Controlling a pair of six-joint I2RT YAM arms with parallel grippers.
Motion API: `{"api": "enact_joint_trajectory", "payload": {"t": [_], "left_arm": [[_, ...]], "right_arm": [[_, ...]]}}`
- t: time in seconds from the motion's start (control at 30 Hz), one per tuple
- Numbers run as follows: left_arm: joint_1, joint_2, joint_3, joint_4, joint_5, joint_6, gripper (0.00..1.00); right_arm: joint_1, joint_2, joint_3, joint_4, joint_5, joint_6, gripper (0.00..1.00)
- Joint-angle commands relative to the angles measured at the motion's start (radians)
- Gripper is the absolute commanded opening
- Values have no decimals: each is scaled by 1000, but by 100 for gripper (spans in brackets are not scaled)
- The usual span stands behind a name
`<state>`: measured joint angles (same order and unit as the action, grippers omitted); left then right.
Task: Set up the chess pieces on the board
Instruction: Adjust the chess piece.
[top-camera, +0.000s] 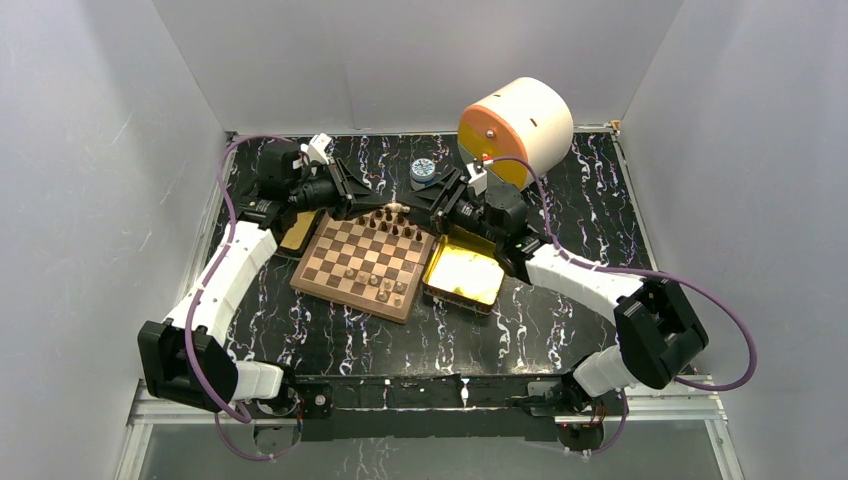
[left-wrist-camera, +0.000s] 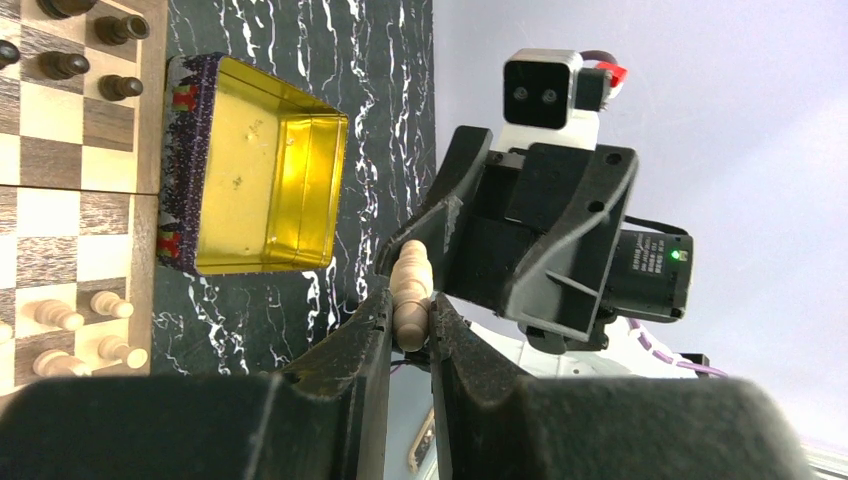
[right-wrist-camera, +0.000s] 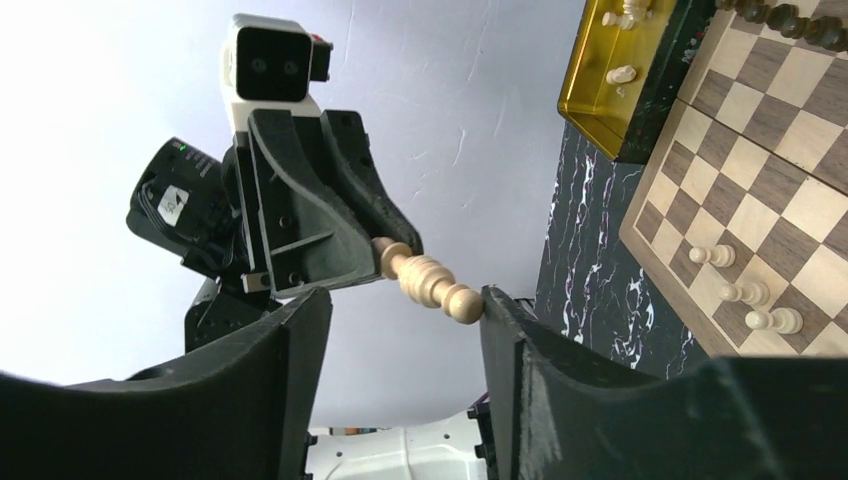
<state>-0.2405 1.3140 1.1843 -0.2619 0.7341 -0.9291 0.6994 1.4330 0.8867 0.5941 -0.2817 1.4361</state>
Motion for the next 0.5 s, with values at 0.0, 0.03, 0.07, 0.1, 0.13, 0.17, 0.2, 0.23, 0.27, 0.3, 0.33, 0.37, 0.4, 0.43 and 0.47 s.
{"api": "enact_joint_trajectory", "payload": {"t": [0.0, 0.03, 0.07, 0.1, 0.13, 0.17, 0.2, 0.23, 0.27, 0.3, 0.33, 0.37, 0.4, 0.43, 0.47], "left_arm": [[-6, -38, -17, 32, 42, -13, 8], [-6, -39, -19, 35, 44, -16, 8], [-6, -39, -21, 36, 44, -17, 8], [-6, -39, -21, 38, 44, -16, 8], [-5, -39, -23, 39, 45, -17, 8], [-6, -37, -23, 40, 44, -17, 8], [-6, -37, -24, 41, 45, -17, 8], [-6, -36, -24, 44, 44, -17, 8], [-6, -37, -26, 45, 45, -19, 8], [-5, -37, -25, 45, 44, -18, 8], [-6, -38, -27, 46, 45, -18, 8], [-6, -37, -28, 45, 44, -17, 8], [-6, -38, -30, 45, 45, -17, 8], [-6, -38, -32, 45, 44, -16, 8], [-6, -37, -34, 45, 44, -16, 8]], "right_arm": [[-14, -1, -10, 108, 7, 16, 60], [-15, -1, -13, 114, 8, 17, 57], [-17, -3, -14, 116, 10, 15, 54], [-16, -4, -14, 117, 10, 9, 51], [-17, -5, -14, 119, 9, 6, 48], [-18, -7, -14, 120, 10, 3, 46], [-18, -6, -15, 123, 10, 2, 44], [-18, -6, -17, 126, 11, 2, 42], [-18, -6, -18, 128, 11, -1, 39], [-18, -6, -21, 129, 12, 0, 35], [-18, -6, -22, 130, 14, -4, 31], [-18, -7, -22, 130, 14, -6, 28], [-17, -5, -22, 129, 14, -9, 24], [-18, -4, -22, 128, 15, -11, 21], [-18, -3, -21, 124, 15, -16, 17]]}}
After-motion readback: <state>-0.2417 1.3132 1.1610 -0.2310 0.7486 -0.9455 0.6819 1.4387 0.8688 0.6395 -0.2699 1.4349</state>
